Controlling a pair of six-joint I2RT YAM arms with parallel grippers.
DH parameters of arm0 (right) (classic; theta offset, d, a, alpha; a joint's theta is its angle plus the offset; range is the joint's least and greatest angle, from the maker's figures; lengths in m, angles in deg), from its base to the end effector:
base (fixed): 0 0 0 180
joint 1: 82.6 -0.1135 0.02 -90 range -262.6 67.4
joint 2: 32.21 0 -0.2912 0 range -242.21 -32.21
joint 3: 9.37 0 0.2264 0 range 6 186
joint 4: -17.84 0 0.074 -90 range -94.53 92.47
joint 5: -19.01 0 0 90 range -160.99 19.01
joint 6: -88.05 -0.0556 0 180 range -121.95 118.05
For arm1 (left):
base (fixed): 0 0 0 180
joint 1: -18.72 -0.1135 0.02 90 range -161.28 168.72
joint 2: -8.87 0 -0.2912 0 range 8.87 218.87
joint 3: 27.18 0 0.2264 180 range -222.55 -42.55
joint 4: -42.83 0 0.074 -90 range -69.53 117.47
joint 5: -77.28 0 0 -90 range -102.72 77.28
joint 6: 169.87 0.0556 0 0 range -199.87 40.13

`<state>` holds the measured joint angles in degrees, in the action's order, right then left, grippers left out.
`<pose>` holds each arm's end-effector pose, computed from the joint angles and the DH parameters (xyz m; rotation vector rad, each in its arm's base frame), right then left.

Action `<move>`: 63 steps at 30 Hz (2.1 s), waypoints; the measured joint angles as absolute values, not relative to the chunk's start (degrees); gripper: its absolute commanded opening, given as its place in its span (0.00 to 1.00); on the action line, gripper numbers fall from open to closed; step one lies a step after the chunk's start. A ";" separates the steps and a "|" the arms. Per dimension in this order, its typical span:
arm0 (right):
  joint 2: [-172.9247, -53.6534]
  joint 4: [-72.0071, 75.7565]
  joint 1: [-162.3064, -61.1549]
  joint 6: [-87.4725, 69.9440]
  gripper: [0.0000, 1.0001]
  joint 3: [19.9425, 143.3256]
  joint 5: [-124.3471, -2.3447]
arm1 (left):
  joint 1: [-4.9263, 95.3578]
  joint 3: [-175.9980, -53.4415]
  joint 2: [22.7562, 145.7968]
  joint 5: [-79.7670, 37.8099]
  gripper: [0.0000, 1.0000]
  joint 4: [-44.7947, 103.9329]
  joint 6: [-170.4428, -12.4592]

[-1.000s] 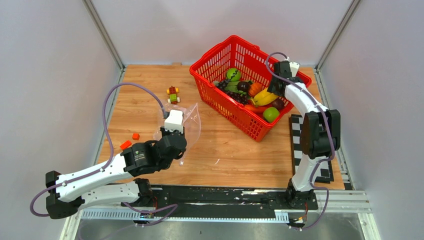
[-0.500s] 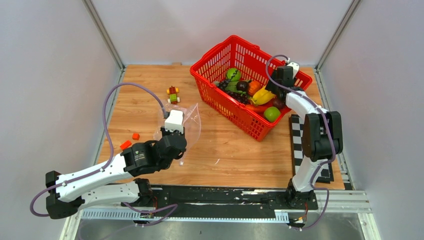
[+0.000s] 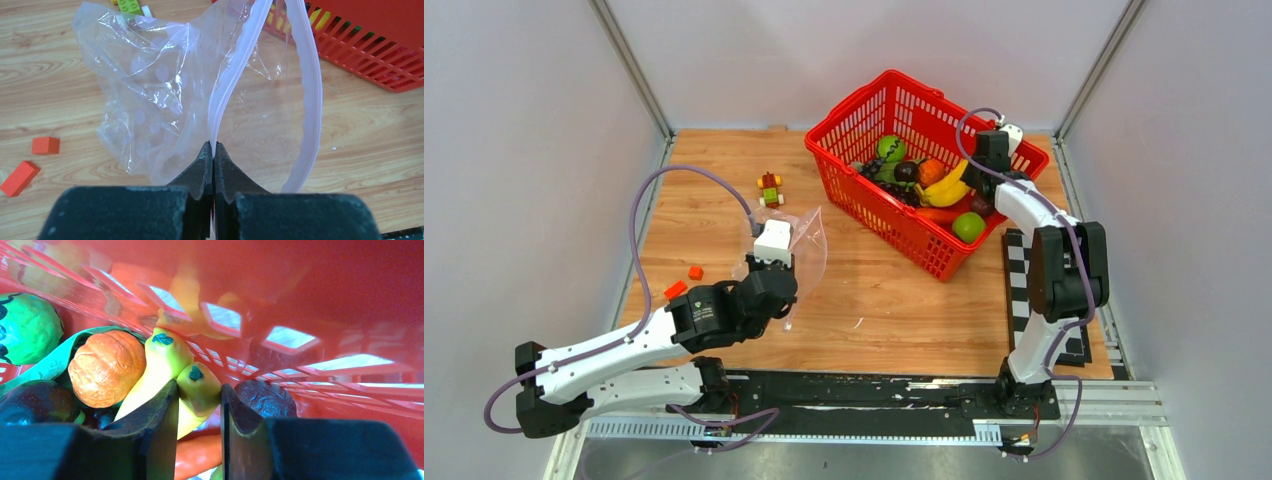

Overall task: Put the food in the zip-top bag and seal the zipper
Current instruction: Pick up the fake fruit from the zipper food storage bag, then place the fake fruit in the zipper food storage bag.

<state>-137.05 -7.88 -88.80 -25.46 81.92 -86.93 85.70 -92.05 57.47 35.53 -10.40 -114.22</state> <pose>0.4126 0.0295 0.2613 0.4798 2.1730 -0.0306 0.0904 -0.1066 0.3286 0.1289 1.9839 -0.1981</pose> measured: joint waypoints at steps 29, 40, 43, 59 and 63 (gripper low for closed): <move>-98.97 -8.43 -91.90 -16.34 0.00 70.14 -84.99 | 85.70 -92.55 58.87 33.70 0.00 -9.68 -112.82; -87.41 -15.29 -95.07 -16.43 0.00 74.07 -67.89 | 84.60 -94.71 62.54 30.50 0.00 -7.15 -111.01; -85.57 -16.45 -100.97 -16.67 0.00 73.72 -65.07 | 84.25 -95.54 63.35 29.72 0.00 -6.45 -110.83; -87.21 -14.33 -135.73 -9.70 0.00 65.59 -77.97 | 84.15 -95.87 64.66 25.24 0.00 -5.02 -111.05; -87.95 -11.75 -138.07 -7.03 0.00 64.94 -83.72 | 84.15 -96.05 64.66 24.30 0.00 -4.85 -111.49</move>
<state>-87.95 -11.75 -138.07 -7.03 64.94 -83.72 84.15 -96.05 64.66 24.30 -4.85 -111.49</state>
